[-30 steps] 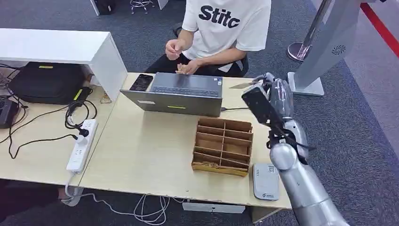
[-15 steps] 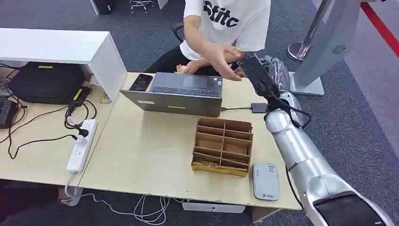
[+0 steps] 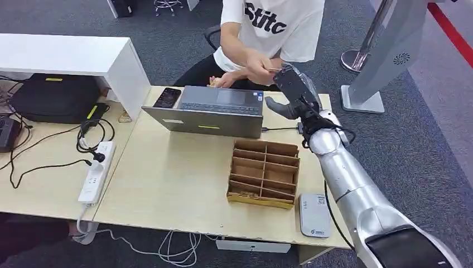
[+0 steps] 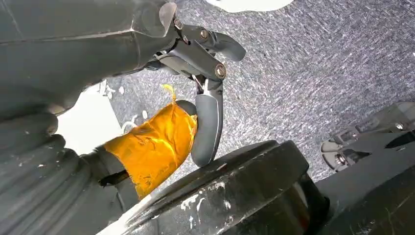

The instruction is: Pass the card to the sensor for recognition and then transmit it.

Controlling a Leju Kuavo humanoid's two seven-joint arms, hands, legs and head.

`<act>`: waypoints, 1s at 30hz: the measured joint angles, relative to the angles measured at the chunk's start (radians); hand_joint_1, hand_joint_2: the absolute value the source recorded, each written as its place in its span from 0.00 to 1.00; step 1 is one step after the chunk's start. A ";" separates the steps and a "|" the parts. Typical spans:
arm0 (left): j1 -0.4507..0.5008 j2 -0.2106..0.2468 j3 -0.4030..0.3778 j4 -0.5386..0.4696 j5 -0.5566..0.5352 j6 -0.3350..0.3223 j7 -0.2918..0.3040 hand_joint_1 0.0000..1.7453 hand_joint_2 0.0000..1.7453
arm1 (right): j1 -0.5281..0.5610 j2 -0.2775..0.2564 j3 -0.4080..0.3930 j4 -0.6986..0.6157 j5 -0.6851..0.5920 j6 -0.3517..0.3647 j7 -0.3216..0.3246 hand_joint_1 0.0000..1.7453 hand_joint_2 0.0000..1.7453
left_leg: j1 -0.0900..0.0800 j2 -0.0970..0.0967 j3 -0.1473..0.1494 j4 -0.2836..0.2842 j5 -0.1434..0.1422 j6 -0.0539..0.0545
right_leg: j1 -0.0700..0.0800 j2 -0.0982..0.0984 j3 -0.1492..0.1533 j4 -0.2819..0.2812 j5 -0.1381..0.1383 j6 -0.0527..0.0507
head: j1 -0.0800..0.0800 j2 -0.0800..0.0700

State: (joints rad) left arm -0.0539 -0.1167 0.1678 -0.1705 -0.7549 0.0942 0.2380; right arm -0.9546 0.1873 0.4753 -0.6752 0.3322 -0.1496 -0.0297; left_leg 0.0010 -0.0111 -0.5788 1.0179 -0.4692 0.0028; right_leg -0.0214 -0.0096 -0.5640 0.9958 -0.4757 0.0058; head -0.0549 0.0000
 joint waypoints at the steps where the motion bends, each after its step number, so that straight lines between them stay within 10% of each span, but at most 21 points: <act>1: 0.000 0.000 0.000 0.000 0.000 0.000 0.000 0.00 1.00 | -0.001 -0.001 -0.005 -0.002 -0.026 0.003 -0.008 0.00 1.00 | 0.000 0.000 0.000 0.000 0.000 0.000 | 0.000 0.000 0.000 0.000 0.000 0.000 | 0.000 0.000; 17: 0.005 -0.003 0.019 0.000 0.009 0.024 0.001 0.00 1.00 | 0.148 -0.248 -0.331 -0.035 -0.487 -0.005 -0.190 0.00 1.00 | -0.001 -0.002 -0.001 0.003 -0.001 0.002 | -0.001 -0.003 0.001 -0.002 0.000 0.001 | 0.000 0.000; 30: 0.019 -0.020 0.072 0.000 0.042 0.078 -0.037 0.00 1.00 | 0.727 -0.340 -0.882 -0.150 -0.959 0.512 -0.367 0.00 1.00 | -0.001 -0.008 -0.002 0.002 -0.006 0.003 | 0.001 -0.008 0.002 -0.003 -0.005 0.002 | 0.000 0.000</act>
State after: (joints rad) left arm -0.0350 -0.1366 0.2400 -0.1705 -0.7130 0.1721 0.2014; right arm -0.2279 -0.1522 -0.4064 -0.8250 -0.6271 0.3625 -0.3971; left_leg 0.0004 -0.0188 -0.5808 1.0200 -0.4755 0.0062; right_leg -0.0207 -0.0180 -0.5621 0.9931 -0.4808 0.0078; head -0.0549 0.0000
